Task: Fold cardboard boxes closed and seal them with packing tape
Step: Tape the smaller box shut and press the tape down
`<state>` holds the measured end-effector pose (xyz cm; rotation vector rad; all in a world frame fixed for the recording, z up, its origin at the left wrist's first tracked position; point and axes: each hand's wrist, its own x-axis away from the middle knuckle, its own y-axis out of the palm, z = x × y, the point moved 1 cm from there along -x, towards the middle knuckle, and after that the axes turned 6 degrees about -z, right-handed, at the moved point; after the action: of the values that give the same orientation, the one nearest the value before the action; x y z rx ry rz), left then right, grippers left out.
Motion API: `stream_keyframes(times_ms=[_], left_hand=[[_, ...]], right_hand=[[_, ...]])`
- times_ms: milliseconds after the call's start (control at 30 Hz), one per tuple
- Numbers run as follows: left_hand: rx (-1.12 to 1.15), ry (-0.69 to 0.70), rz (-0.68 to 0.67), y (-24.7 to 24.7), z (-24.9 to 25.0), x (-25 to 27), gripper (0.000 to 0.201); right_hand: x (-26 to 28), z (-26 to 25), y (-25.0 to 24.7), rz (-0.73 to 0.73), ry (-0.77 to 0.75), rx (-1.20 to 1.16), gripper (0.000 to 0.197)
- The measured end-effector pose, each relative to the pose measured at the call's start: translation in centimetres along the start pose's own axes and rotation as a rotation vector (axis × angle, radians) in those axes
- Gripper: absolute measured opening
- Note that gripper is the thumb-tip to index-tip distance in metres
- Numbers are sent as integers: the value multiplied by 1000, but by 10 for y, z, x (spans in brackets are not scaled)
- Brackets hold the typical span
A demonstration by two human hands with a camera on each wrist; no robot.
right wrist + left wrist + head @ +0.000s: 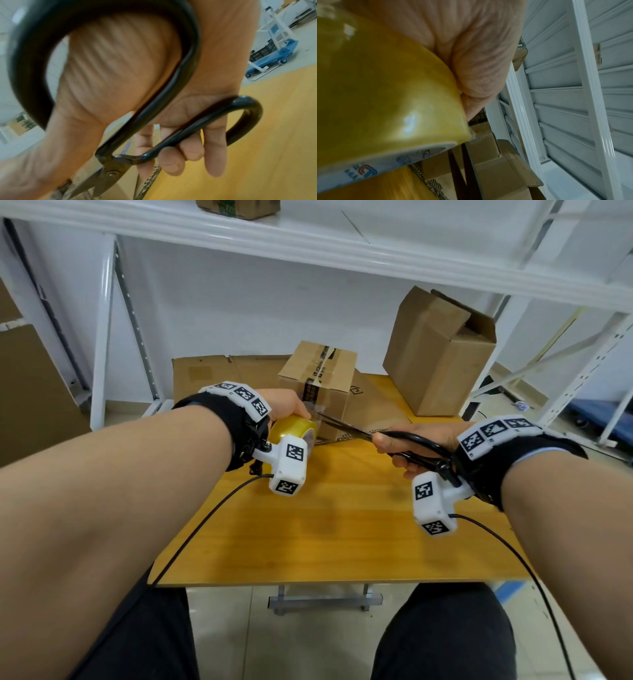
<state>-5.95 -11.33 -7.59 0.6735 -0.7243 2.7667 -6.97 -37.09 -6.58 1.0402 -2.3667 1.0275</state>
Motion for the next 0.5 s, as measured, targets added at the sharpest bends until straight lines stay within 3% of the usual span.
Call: stream_keyframes(times_ms=[133,300,500], left_hand=[[-66,34,-4,0,5,9,10],[-93,64,-20,-1,5,7,47],[-148,72,-47,0,7,7,48]], right_hand=[[-5,-10,3,2,5,10,93],[-13,-13,3,40,5,9,99],[-21,-16,0,82,21,54,106]])
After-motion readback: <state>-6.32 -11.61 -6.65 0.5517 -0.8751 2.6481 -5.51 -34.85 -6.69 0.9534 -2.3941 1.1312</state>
